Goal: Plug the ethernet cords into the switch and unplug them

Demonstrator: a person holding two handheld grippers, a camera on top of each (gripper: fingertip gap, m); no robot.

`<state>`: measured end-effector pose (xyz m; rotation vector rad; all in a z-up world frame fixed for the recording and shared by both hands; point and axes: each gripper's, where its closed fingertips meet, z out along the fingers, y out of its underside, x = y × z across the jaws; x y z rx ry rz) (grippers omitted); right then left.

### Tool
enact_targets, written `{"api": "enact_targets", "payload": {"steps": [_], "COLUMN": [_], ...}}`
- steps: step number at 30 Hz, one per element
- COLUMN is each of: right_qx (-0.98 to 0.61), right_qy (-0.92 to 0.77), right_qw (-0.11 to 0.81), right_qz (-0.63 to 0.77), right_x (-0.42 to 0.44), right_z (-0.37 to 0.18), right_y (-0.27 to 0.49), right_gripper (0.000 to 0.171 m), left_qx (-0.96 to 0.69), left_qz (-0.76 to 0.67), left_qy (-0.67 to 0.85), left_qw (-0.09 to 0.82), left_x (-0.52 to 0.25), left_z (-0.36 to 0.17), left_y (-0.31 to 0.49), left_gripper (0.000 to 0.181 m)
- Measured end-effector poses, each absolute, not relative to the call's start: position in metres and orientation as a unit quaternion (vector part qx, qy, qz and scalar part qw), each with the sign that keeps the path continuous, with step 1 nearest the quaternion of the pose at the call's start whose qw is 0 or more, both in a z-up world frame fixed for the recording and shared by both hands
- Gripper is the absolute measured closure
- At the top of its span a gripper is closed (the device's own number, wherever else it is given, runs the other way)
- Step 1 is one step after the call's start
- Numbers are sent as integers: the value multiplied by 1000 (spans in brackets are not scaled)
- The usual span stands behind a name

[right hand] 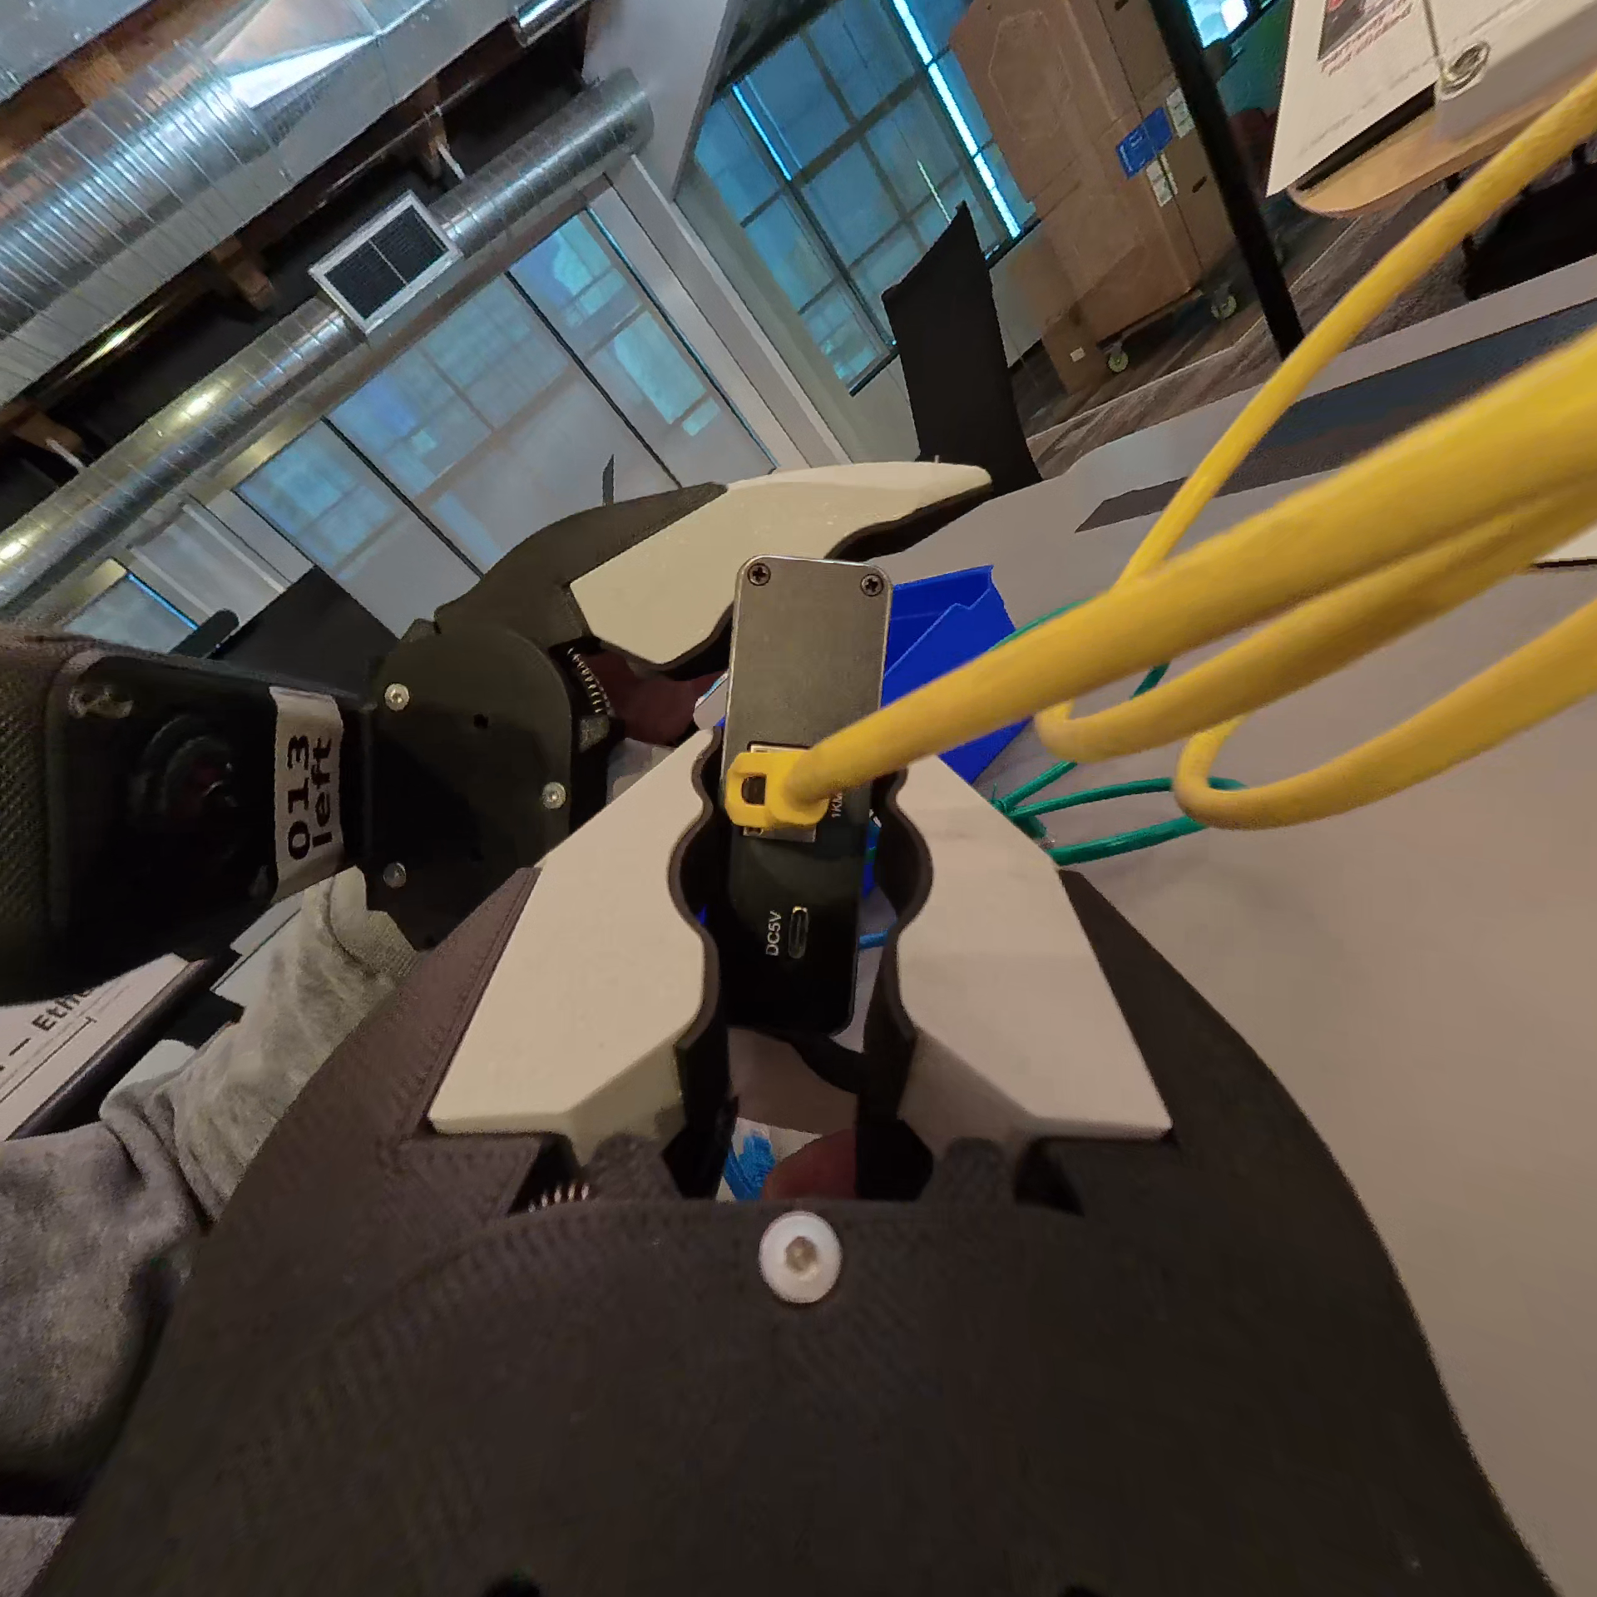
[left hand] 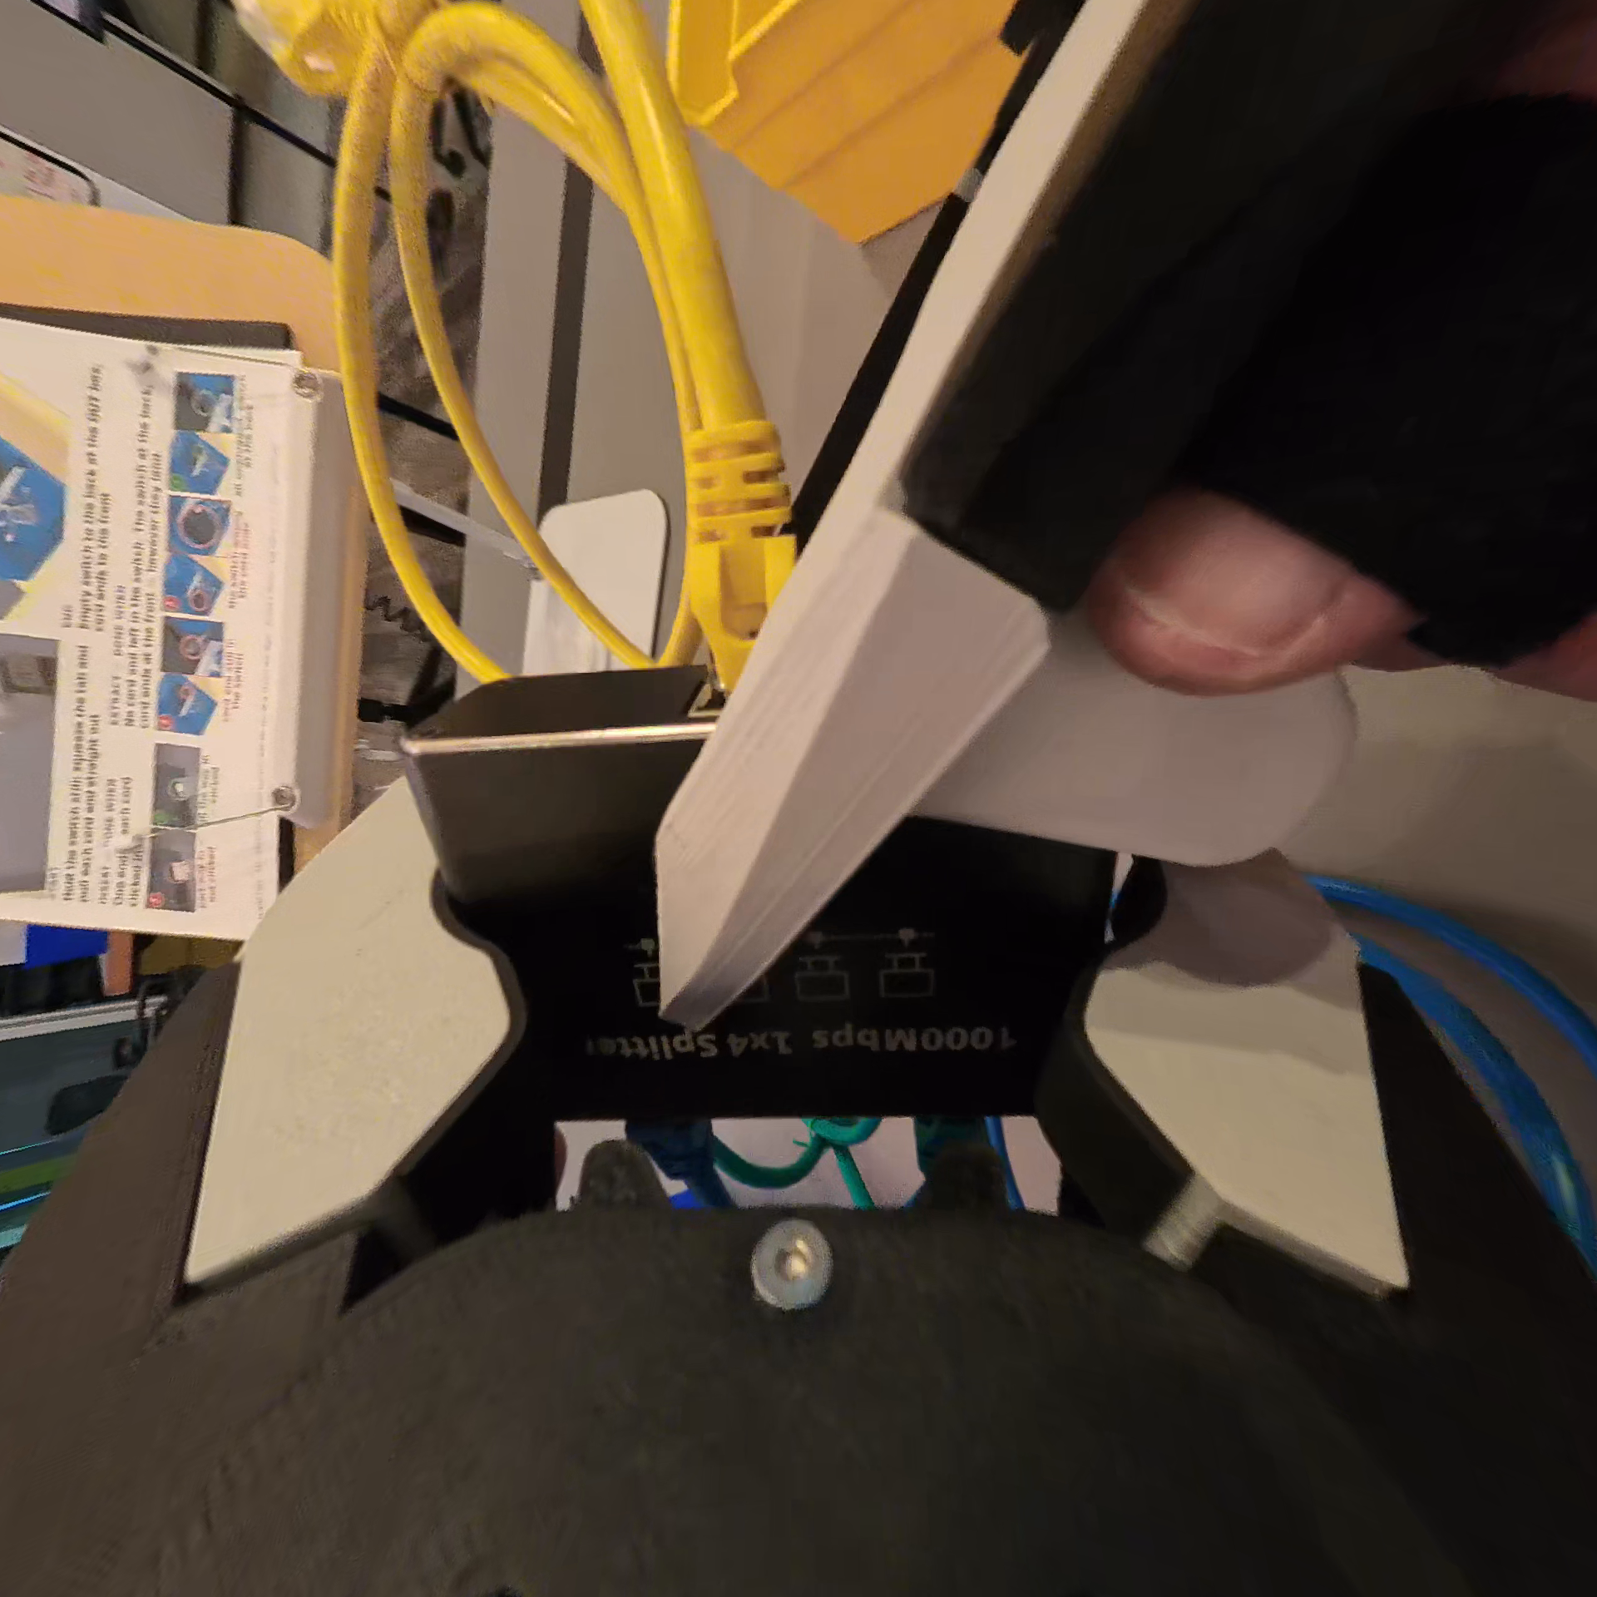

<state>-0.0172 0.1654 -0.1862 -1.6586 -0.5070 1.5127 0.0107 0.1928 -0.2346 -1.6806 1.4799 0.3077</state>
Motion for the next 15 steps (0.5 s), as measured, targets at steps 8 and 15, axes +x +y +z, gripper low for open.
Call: {"api": "enact_targets", "payload": {"steps": [8,15], "right_qx": [-662,-664], "right_qy": [-202,-209], "right_qw": [403,389], "right_qz": [599,604], "right_x": [-15,-17], "right_z": [-188,-192], "right_y": [169,168], "right_gripper": [142,142], "left_qx": [-663,-667], "left_qz": [107,102], "left_qy": [592,597], "left_qw": [445,434], "left_x": [16,13], "left_z": [-234,-237], "left_y": [196,194], "left_gripper": [45,47]}}
